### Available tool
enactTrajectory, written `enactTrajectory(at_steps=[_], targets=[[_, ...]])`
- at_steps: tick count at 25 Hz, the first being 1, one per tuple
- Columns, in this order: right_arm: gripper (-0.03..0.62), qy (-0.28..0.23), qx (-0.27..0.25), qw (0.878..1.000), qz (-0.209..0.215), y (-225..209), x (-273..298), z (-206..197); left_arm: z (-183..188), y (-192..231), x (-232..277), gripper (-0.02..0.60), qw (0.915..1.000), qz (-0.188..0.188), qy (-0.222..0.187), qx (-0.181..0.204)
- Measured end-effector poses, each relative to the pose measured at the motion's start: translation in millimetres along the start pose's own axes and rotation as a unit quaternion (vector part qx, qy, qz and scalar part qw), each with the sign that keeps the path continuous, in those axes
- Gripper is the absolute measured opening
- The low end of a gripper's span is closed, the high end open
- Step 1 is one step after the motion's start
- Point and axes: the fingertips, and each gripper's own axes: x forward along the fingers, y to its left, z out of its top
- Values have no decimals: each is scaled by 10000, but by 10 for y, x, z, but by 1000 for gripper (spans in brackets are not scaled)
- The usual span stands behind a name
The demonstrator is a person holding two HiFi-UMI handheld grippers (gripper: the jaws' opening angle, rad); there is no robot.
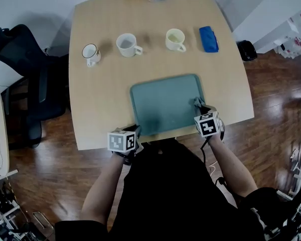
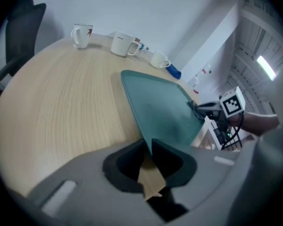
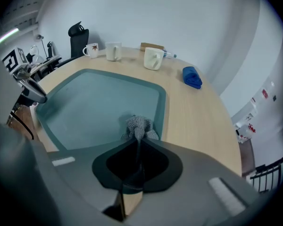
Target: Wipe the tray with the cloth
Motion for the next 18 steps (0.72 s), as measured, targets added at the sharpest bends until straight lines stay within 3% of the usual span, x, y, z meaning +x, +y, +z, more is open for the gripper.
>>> enactTrajectory(at_steps=[4, 8, 14, 18], targets=[[28, -30, 108, 9989, 452, 553, -33, 13, 7, 15, -23, 55, 9999, -56, -105, -90], [28, -167, -523, 9915, 1179, 1428, -65, 267, 34, 71, -75, 54, 9996, 85, -243, -154], [28, -238, -1189, 9702, 2100, 2570, -106, 628, 20, 57, -46, 54, 9995, -136, -233, -137], [28, -228, -1586, 9588, 2346, 2818, -123, 649, 4, 100, -47, 54, 9996, -103, -256, -112]])
